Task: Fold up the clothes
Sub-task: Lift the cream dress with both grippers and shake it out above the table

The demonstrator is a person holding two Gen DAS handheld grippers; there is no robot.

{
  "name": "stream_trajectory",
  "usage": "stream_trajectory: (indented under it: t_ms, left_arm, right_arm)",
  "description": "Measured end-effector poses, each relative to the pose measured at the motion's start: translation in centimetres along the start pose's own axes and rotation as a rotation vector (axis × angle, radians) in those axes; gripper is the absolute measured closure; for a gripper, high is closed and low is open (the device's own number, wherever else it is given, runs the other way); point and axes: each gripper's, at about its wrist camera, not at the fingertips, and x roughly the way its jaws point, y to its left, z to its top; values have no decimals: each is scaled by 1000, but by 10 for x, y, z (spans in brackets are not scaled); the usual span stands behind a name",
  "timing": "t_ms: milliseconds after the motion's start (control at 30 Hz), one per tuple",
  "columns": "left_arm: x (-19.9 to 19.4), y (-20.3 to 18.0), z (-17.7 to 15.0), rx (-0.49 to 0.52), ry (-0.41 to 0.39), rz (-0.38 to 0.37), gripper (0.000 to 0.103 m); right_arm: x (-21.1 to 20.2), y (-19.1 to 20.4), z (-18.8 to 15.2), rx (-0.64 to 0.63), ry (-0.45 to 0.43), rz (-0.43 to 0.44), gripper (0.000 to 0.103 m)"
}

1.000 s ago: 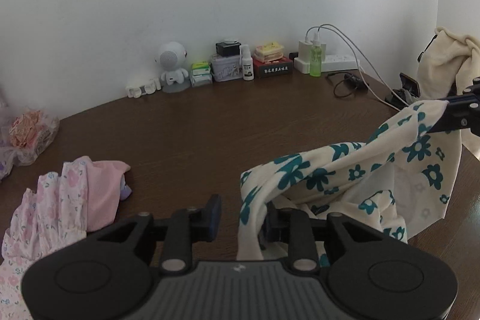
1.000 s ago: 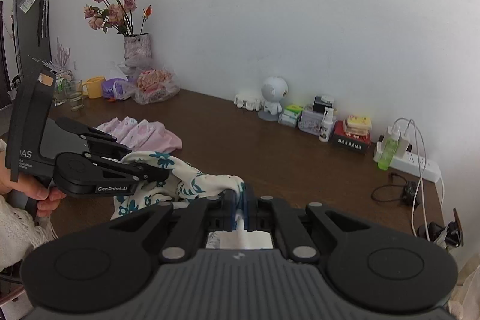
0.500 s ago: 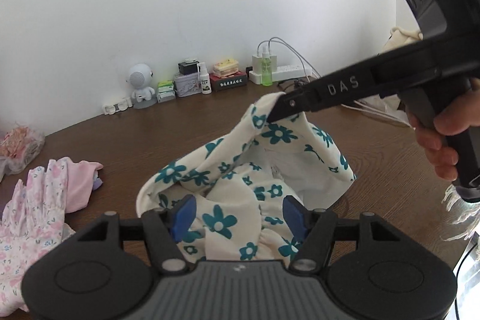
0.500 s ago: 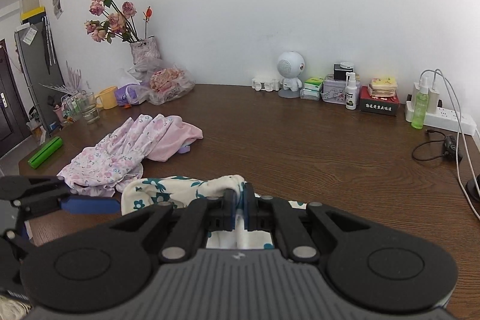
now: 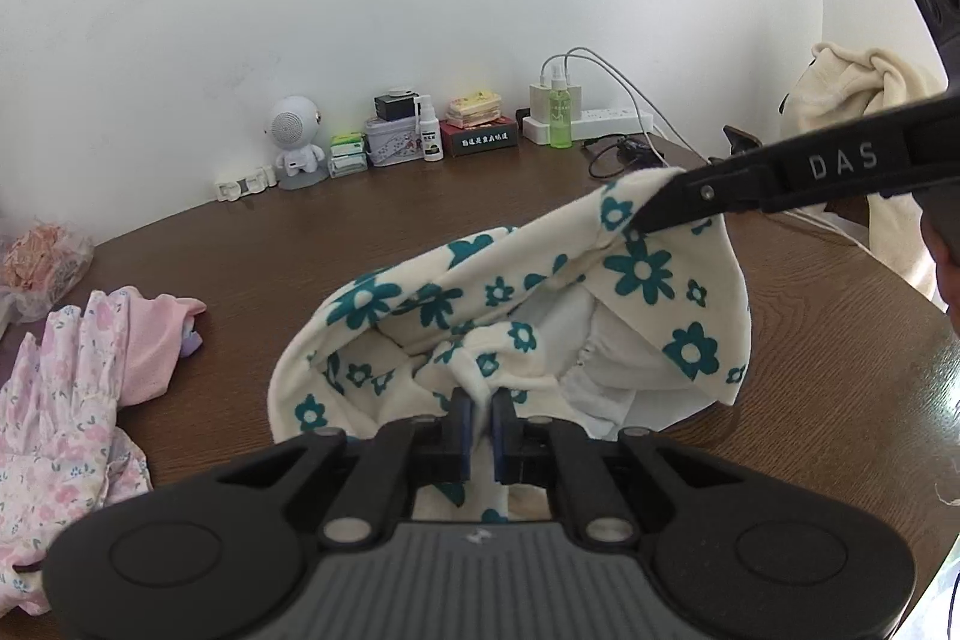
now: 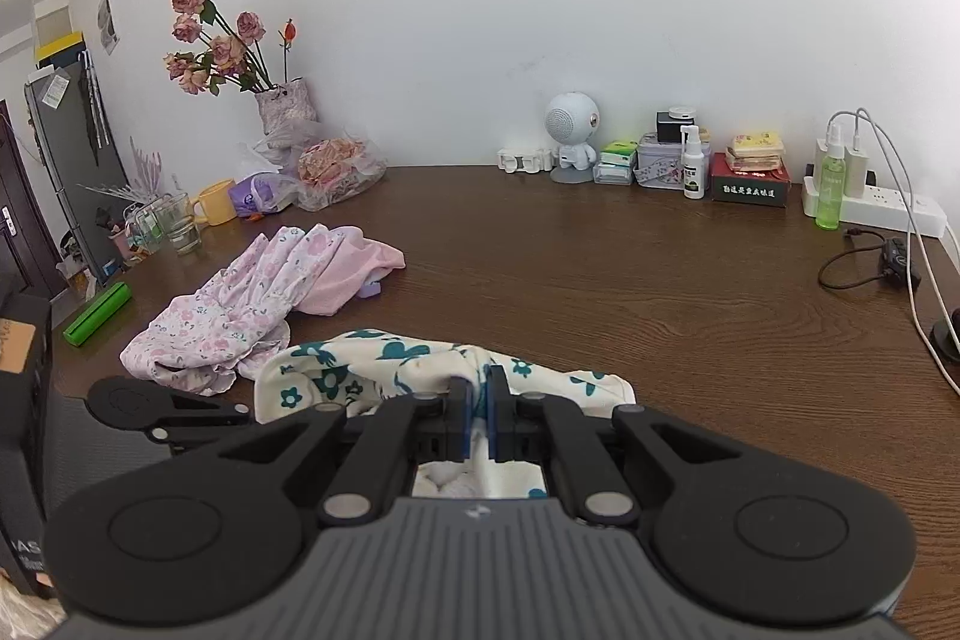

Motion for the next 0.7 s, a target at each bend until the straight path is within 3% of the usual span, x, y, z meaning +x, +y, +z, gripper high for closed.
stream_trajectory:
  t_ms: [167, 533, 700]
  left_arm:
    - [-45, 39, 22, -75, -114, 1, 98]
    - [-143, 99, 90, -202, -377, 32, 99]
    - [-148, 115, 101, -271, -351, 98, 99]
  right_arm:
    - [-16, -10, 5, -30, -16, -48, 99]
    - [-100, -22, 83, -52, -163, -114, 99]
    - [-106, -42, 102, 50, -147, -170, 99]
